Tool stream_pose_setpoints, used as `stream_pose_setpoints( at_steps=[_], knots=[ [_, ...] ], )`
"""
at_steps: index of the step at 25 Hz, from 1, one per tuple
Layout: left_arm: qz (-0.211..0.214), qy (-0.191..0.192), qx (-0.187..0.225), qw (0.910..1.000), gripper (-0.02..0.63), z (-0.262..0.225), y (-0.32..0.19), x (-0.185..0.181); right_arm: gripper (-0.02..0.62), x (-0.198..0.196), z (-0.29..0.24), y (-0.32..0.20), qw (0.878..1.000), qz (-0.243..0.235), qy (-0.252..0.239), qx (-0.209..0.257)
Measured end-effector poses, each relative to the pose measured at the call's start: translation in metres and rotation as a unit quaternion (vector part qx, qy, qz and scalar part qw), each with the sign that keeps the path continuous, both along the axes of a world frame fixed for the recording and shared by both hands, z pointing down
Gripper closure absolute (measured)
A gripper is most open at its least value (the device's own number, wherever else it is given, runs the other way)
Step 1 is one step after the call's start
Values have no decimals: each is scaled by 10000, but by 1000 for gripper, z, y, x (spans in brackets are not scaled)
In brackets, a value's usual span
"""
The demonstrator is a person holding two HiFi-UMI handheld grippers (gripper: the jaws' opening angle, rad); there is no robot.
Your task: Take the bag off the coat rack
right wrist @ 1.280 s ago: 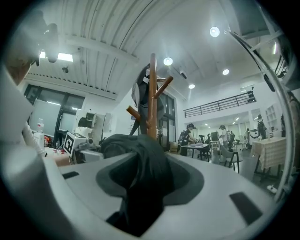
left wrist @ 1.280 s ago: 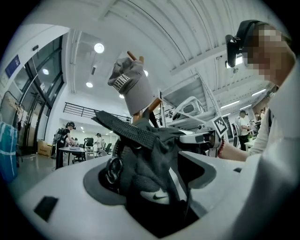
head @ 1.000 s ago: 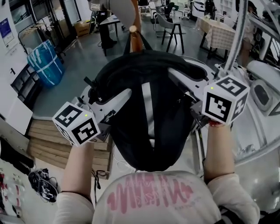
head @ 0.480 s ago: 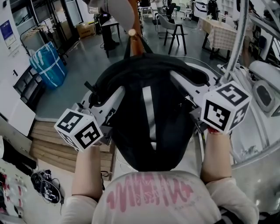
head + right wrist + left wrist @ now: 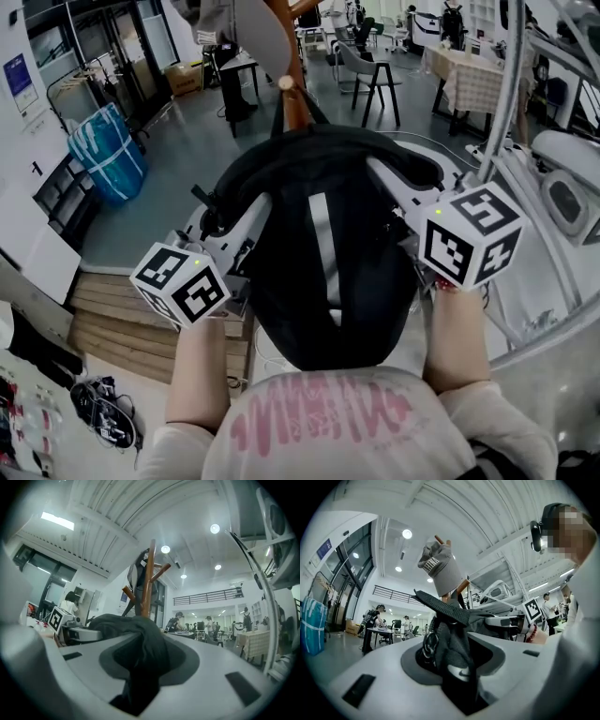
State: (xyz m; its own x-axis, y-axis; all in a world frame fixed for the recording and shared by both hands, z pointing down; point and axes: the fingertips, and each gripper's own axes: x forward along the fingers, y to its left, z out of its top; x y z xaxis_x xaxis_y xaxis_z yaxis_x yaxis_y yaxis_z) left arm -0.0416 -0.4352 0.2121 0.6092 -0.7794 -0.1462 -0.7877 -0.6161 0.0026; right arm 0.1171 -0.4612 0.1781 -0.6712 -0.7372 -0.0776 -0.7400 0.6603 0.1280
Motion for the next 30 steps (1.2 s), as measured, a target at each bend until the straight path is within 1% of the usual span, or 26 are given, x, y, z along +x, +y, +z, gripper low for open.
stream_pose_setpoints(
  at_steps=[7,11,13,16,18,21,24,30],
  knots=[
    [20,55,26,10000,463,-1,-1,-3,476,-1,-2,-1,9999,86,-61,-40],
    [-106,68,125,9998,463,-2,-1,-3,476,0,-3,2,9998,171,-47,52],
    [-147,234,163,9995,462,-6,1,-5,477,1,-5,4,9997,221,-62,84],
    [-123,551,106,9984,463,-12,2,-11,480,0,-10,6,9996,250,-85,39],
    [-121,624,51,9980,467,-14,2,-12,485,-2,-11,6,9996,257,-84,26],
    [-140,643,36,9978,483,-17,4,-15,494,-3,-14,9,9997,201,-94,44],
    [-123,652,42,9978,486,-18,10,-17,499,-5,-15,16,9998,160,-129,59],
    [-136,703,-44,9974,486,-19,7,-18,500,-5,-15,11,9997,189,-133,-89]
  ],
)
